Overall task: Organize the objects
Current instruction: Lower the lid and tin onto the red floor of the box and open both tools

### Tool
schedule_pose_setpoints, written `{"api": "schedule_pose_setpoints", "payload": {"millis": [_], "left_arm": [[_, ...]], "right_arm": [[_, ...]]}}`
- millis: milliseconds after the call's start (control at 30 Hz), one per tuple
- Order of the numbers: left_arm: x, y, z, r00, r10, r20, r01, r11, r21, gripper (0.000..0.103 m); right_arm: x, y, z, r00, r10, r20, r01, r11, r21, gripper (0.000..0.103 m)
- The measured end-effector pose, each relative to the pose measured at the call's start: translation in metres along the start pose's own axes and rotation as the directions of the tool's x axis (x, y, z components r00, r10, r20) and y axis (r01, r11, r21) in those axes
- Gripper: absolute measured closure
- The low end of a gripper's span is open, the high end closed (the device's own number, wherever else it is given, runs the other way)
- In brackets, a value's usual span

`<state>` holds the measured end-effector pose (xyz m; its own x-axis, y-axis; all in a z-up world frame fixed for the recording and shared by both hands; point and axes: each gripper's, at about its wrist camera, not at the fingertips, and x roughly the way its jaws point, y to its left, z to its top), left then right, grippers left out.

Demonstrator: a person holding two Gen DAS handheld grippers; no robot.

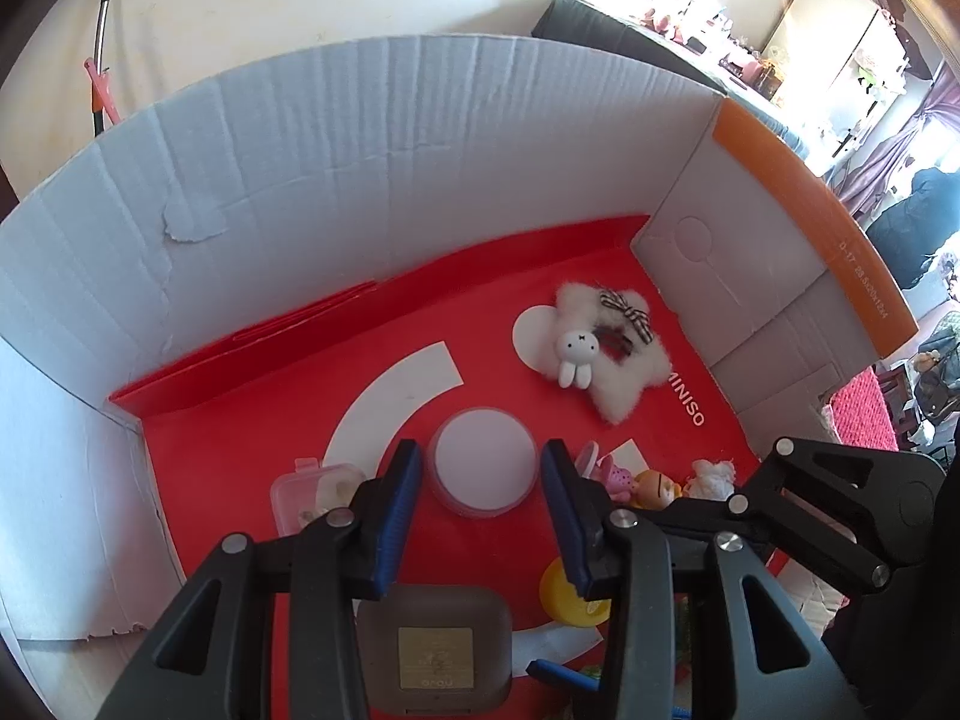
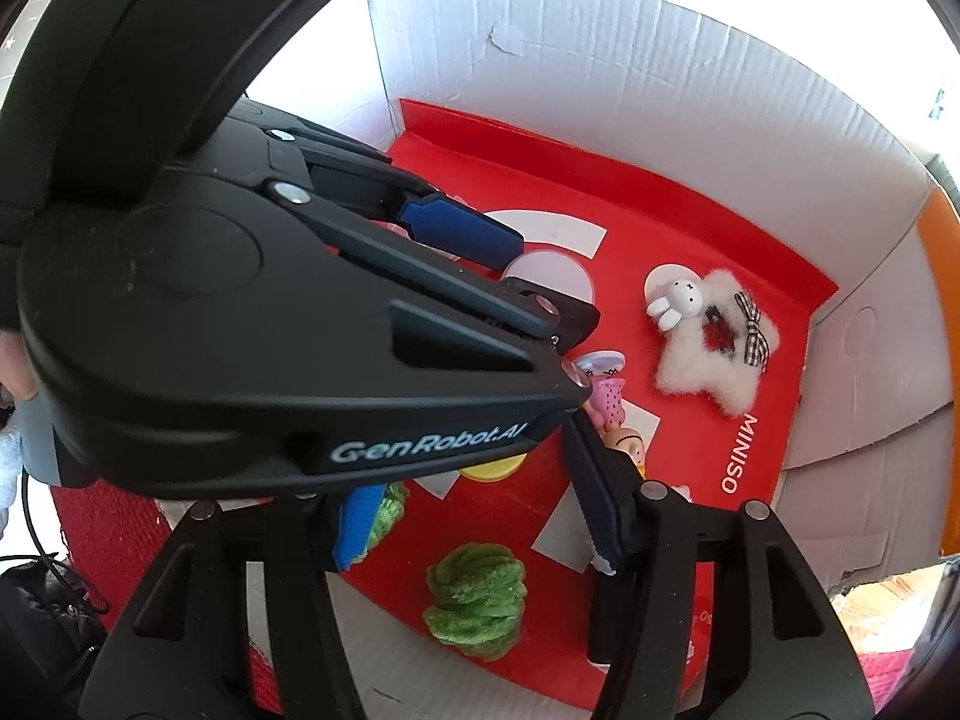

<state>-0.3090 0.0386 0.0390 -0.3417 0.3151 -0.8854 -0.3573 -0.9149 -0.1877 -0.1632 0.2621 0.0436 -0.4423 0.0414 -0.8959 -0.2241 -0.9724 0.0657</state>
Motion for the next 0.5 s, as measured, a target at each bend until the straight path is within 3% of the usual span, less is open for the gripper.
{"api": "schedule_pose_setpoints", "payload": {"millis": [500], "left_arm": [[-0.017, 0.01, -0.009, 1.0, -0.013, 0.026, 0.013, 1.0, -0.009, 0.052]], "right_arm": [[-0.017, -0.022, -0.008, 1.0, 0.001, 0.015, -0.001, 1.0, 0.013, 0.048]]}}
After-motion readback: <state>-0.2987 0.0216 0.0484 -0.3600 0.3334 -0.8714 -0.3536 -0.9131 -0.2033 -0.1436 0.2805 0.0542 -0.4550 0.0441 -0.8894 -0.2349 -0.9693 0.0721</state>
